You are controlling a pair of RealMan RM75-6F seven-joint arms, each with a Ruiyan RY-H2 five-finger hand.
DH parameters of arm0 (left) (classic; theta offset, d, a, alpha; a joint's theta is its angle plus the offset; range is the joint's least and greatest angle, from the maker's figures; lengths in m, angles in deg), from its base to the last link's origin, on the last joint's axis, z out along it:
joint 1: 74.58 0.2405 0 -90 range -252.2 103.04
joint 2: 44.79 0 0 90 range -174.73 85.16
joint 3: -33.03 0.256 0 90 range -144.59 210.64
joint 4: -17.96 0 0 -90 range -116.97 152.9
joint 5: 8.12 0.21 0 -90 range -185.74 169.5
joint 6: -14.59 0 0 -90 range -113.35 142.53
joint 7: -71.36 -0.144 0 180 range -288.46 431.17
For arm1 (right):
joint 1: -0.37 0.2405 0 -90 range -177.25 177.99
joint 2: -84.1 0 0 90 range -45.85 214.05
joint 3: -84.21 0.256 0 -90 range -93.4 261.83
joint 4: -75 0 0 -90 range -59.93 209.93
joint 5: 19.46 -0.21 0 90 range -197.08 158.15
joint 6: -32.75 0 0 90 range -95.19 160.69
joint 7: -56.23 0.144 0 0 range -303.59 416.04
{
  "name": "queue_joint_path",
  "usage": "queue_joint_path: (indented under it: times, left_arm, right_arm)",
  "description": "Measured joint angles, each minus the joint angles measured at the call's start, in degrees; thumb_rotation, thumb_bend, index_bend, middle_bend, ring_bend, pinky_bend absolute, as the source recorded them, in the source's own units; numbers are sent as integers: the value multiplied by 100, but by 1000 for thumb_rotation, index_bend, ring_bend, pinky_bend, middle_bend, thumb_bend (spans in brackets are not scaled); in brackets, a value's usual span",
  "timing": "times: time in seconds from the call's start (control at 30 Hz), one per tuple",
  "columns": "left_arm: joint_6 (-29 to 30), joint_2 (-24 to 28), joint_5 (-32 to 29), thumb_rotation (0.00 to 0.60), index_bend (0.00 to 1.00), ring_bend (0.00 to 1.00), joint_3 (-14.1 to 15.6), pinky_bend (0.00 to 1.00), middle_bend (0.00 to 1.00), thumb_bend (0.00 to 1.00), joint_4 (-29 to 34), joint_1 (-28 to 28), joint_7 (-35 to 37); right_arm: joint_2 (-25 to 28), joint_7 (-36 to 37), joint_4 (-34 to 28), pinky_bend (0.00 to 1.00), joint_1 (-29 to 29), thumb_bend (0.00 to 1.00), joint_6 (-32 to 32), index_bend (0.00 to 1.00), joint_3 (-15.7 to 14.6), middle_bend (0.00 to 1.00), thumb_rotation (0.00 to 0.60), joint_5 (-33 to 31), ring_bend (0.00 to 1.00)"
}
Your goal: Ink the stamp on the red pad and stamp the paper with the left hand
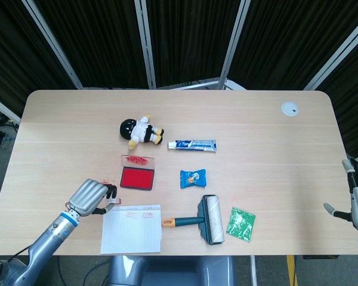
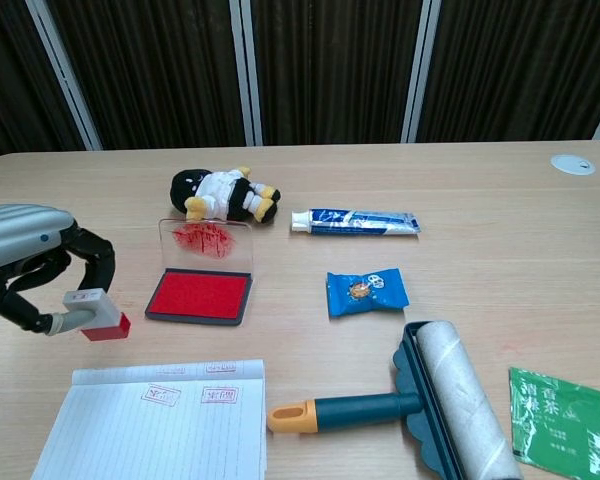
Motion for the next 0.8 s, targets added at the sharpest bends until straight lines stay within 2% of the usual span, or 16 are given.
queue_joint_path:
  times: [0.3, 0.57, 0.8]
  left_arm:
    - [348, -198, 51, 600, 644, 804, 276, 930, 564, 449, -7, 436, -239]
    - [294, -369, 91, 600, 642, 803, 294, 929, 565, 449, -114, 501, -231]
    - [46, -565, 44, 600, 642, 802, 261, 928, 565, 449, -457, 476, -104]
  right_arm:
    - [109, 219, -96, 0, -39, 0, 59, 0, -30, 0, 600, 162, 0]
    - [177, 331, -128, 0, -57, 0, 69, 0, -35, 0, 600, 199, 0]
    - [181, 341, -93, 0, -61, 0, 53, 0, -22, 0, 600, 137, 0]
